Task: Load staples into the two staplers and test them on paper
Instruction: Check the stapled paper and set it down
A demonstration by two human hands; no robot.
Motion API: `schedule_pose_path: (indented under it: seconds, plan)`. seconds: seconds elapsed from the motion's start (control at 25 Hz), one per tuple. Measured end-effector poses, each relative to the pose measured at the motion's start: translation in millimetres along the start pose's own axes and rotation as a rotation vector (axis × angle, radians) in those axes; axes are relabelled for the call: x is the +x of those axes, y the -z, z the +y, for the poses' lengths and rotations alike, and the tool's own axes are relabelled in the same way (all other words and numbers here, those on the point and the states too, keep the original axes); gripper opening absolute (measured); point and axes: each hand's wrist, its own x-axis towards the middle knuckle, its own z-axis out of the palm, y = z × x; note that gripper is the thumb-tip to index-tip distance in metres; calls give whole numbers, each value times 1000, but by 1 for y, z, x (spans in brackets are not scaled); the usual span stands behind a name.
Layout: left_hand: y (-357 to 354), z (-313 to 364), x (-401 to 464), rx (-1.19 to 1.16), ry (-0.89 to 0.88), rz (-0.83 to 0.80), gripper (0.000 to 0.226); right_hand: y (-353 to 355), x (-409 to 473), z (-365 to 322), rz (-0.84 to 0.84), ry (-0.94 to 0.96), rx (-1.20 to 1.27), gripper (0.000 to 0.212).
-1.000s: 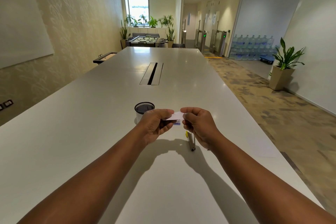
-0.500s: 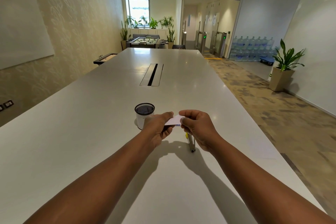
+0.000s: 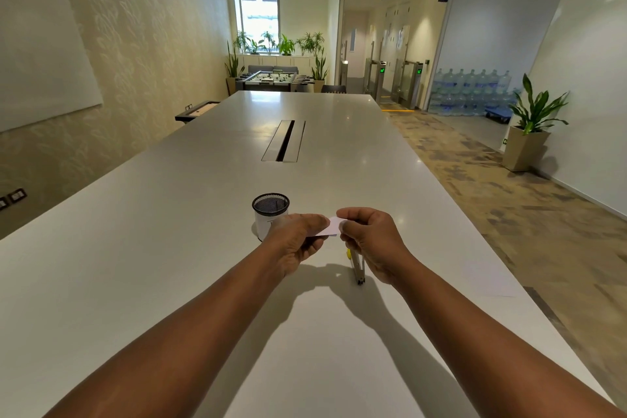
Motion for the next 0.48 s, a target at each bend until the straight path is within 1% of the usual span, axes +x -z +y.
schedule_pose_path:
  seconds: [0.16, 0.48]
  plan:
    - [-3, -2, 3, -13, 12, 71, 22, -1, -1, -1, -22, -8, 6, 21]
    - [5, -3, -3, -24, -23, -32, 18, -1, -1, 0, -10, -5, 8, 20]
